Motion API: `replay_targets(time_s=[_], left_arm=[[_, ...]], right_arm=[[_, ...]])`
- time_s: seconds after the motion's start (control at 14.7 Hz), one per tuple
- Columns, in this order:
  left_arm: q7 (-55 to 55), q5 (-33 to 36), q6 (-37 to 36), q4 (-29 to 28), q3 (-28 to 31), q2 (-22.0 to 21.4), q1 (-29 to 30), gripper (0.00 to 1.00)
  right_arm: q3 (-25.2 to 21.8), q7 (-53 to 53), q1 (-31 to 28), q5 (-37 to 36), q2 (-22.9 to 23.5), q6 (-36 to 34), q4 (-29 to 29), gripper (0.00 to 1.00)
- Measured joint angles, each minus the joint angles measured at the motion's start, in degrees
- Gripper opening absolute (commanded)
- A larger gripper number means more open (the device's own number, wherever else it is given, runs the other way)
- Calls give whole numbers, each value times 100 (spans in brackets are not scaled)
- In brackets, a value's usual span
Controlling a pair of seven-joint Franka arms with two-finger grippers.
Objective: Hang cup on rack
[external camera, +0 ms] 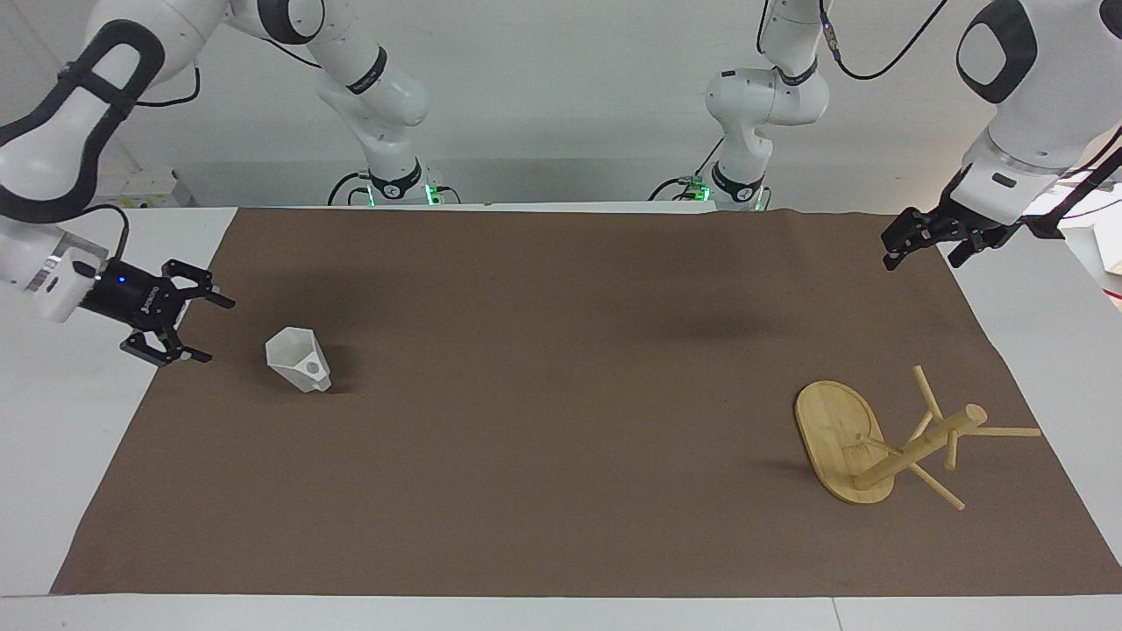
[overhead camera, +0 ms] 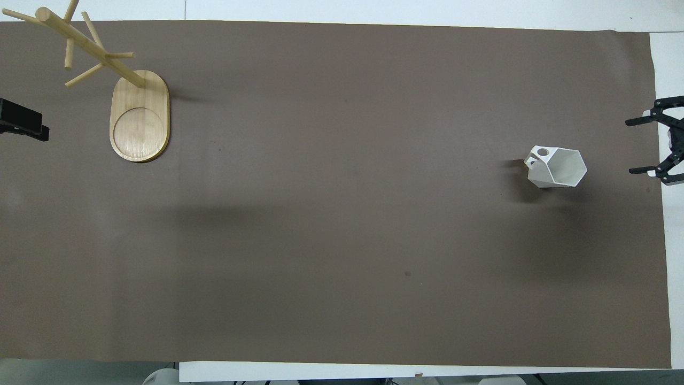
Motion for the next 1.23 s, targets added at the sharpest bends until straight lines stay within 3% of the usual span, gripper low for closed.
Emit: replay_targets(time_s=[0.27,0.61,1.23], left_arm=[[0,0,0,0,0,0,0,100],[0,0,0,0,0,0,0,100],[-1,0,0,0,0,0,0,100]], right_arm=[[81,-1042,-466,671,833,-399,5,100],[673,-1544,-722,827,1796,-470,446,100],[755,-2186,-528,828,1910,-524,467,100]])
